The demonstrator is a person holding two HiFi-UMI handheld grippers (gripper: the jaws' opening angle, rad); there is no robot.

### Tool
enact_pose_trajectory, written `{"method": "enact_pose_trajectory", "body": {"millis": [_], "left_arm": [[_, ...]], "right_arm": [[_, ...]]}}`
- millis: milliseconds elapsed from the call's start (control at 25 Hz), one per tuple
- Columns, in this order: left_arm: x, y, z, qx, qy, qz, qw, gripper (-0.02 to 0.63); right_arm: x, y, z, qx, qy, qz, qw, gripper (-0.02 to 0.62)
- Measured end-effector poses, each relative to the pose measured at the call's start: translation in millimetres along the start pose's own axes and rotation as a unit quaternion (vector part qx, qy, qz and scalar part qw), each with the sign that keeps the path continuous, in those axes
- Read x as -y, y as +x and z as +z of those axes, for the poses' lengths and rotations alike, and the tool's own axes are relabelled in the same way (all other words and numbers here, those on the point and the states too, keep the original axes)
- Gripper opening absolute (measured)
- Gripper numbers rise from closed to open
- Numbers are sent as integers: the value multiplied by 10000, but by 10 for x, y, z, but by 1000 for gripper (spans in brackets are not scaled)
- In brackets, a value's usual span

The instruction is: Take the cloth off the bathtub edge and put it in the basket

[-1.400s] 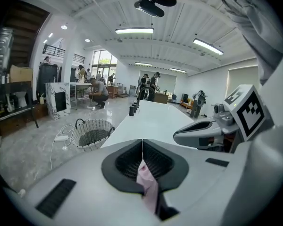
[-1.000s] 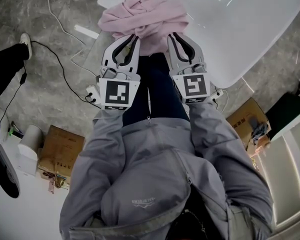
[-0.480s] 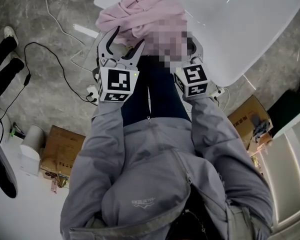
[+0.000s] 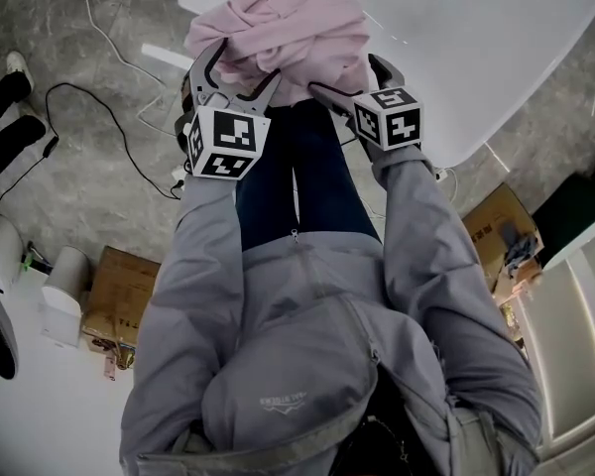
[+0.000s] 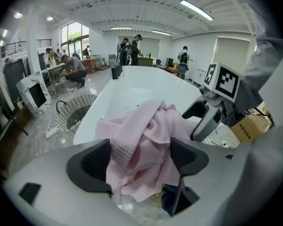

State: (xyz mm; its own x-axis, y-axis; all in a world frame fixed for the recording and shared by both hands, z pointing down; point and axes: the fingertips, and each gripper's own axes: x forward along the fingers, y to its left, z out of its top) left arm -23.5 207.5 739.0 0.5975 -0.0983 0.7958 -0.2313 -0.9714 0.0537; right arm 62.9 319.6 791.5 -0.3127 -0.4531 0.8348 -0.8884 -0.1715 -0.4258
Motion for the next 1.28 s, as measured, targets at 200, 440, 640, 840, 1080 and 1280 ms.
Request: {"method": "enact_pose_trajectory", "body": {"millis": [200,440,640,840,1080,1280], "left_arm": [[105,179,-73,-209,44,-259,9994,373],[197,266,-127,-389,223,-358,9984,373],[247,293,-133,-441,426,-452,9971,373],[355,278,-124,-439,401,-667,9960,371],[427,205,-43,-292,15,-888,9956,237],[466,96,104,-73,-81,-958,9953,190]], "right_arm": [[28,256,-140,-714,394,725,9940,554],[-81,307,-178,-1045,6,1079,9887,547],[-300,271,87,-397,-905,1151,9884,398],[-441,208,271,-39,-1627,902,9825,275],[-658,54,429,346,-1998,747,9764,155],[-730,-145,536,554,-2013,638,9759,144]]}}
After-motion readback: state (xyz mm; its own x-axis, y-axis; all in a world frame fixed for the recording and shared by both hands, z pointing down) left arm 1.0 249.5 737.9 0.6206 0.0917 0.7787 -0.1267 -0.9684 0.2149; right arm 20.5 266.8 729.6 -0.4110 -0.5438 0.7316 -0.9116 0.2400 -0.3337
